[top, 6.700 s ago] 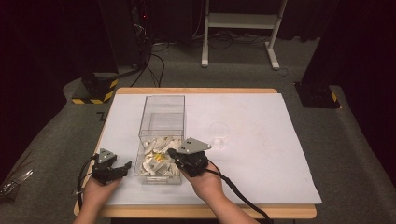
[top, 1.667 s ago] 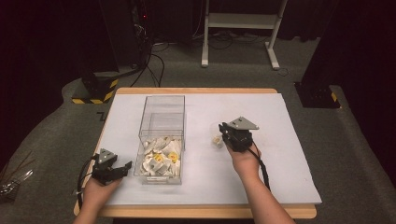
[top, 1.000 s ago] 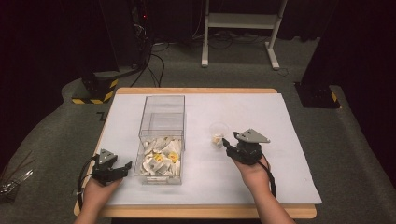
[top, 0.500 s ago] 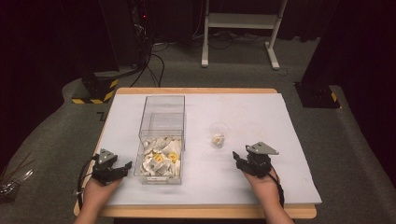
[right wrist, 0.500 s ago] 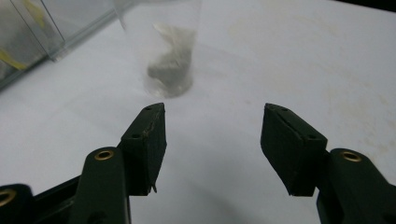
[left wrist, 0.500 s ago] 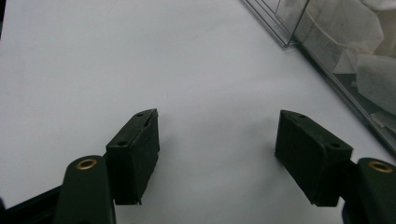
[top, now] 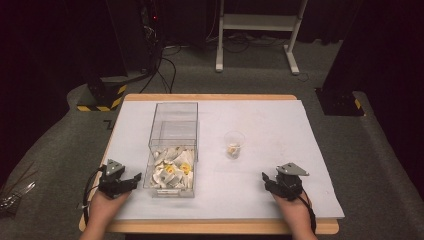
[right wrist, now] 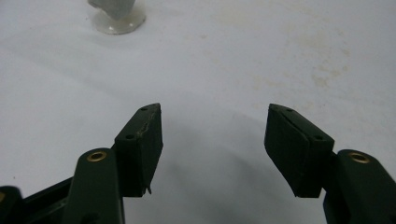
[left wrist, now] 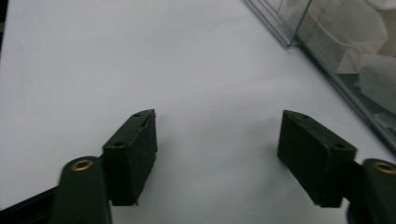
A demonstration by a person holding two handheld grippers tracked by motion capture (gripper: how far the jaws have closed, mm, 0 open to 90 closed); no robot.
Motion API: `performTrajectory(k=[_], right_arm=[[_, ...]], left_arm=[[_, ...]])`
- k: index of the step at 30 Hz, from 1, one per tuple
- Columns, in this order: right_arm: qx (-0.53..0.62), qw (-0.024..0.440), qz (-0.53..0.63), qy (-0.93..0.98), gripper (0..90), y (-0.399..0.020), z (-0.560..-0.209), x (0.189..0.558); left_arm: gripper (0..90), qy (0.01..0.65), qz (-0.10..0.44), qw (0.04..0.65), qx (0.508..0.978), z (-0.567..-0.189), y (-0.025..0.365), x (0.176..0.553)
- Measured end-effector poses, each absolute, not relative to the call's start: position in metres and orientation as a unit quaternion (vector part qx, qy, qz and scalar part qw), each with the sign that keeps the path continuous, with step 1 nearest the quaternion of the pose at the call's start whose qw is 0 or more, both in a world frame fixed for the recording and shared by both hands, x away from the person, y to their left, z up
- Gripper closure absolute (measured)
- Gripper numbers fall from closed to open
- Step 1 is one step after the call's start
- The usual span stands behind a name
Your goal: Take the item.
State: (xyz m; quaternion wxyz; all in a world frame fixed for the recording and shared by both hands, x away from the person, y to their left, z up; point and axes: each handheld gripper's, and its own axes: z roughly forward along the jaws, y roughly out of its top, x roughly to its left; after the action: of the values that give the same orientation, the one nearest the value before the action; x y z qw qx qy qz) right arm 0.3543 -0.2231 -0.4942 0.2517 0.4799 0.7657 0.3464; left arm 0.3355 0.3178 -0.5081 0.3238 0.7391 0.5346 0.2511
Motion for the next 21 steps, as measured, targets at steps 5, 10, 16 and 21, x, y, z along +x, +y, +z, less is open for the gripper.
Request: performTrajectory(k=[5, 10, 16, 21], right_arm=[[0.480, 0.242, 0.344, 0.770, 36.6, -0.226, -0.501, 0.351], [0.474, 0.234, 0.351, 0.773, 34.8, -0.227, -0.502, 0.349], [0.481, 0.212, 0.344, 0.778, 33.7, -0.227, -0.503, 0.354], [0.476, 0.213, 0.338, 0.783, 32.9, -0.225, -0.504, 0.354]], left_arm=[[28.5, 0.542, 0.248, 0.321, 0.736, -0.506, 0.318, 0.335], [30.7, 0.545, 0.253, 0.322, 0.732, -0.500, 0.320, 0.331], [32.3, 0.544, 0.248, 0.350, 0.721, -0.482, 0.325, 0.326], [32.5, 0.536, 0.247, 0.359, 0.723, -0.467, 0.322, 0.322]])
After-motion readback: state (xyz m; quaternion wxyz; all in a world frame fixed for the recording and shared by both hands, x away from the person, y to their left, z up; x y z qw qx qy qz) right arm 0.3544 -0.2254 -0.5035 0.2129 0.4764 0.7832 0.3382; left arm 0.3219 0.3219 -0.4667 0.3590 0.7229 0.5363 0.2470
